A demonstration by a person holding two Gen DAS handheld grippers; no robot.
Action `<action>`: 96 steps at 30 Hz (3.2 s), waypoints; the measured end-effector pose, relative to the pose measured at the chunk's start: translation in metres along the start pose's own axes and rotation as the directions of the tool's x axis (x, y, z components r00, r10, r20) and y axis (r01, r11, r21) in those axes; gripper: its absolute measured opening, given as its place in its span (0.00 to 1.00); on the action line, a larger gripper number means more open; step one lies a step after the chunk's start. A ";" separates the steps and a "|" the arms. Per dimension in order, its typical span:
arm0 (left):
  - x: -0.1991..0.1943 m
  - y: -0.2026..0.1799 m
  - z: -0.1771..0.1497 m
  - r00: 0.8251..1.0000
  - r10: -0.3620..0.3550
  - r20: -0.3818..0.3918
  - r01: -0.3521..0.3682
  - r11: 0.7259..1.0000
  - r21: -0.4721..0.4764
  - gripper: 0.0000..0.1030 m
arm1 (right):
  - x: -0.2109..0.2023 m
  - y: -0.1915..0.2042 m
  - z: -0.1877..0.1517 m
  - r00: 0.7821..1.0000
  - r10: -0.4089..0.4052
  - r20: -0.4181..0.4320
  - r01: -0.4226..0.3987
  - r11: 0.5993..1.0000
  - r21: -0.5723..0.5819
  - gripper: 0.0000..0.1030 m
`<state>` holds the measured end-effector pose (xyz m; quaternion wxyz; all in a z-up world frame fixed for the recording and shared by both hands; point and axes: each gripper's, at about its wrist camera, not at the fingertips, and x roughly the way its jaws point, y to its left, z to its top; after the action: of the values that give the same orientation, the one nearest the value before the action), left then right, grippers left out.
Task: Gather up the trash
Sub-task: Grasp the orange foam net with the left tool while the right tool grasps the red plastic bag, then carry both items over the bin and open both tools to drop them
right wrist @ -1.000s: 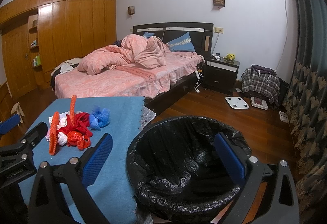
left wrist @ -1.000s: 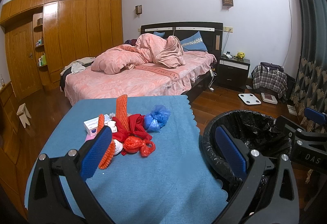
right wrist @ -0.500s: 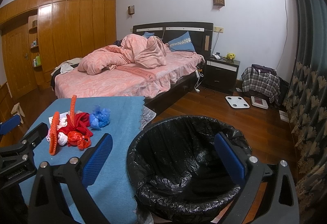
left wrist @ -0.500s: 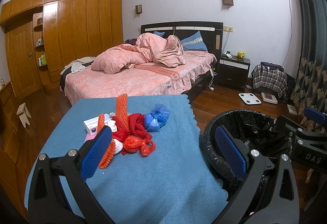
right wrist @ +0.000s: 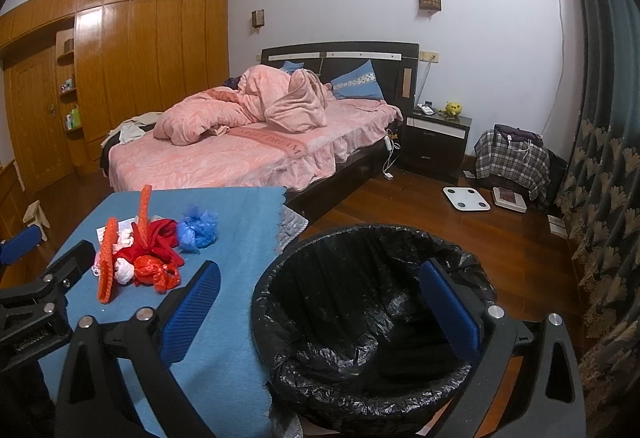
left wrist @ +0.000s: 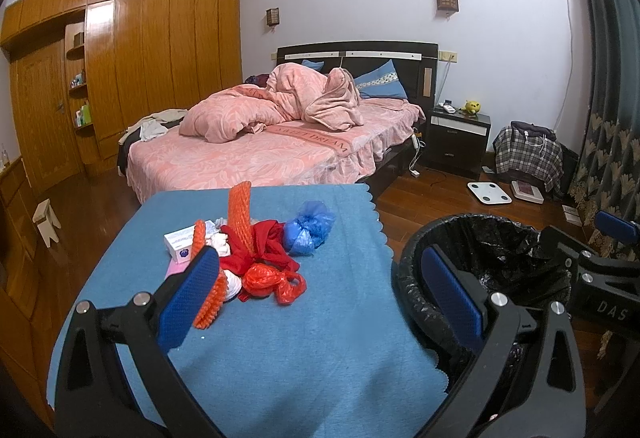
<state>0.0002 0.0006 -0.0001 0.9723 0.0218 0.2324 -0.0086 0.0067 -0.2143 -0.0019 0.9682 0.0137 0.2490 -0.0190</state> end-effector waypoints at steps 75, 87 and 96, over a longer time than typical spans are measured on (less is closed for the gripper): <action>0.158 0.144 -0.086 0.979 0.079 -0.188 -0.088 0.995 -0.039 0.18 | 0.230 0.229 -0.074 0.868 0.294 -0.399 -0.391 0.901 -0.187 0.16; 0.141 0.145 -0.081 0.990 0.063 -0.129 -0.072 0.995 -0.064 0.14 | 0.199 0.199 -0.063 0.865 0.392 -0.313 -0.437 0.895 -0.088 0.09; 0.119 0.113 -0.063 0.998 0.001 -0.063 -0.002 1.000 -0.023 0.14 | 0.176 0.153 -0.043 0.905 0.350 -0.243 -0.373 0.926 -0.053 0.09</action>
<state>0.0806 0.1155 -0.1060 0.9648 0.0109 0.2629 -0.0045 0.1471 -0.0652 -0.1218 0.9192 0.0140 0.3527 0.1749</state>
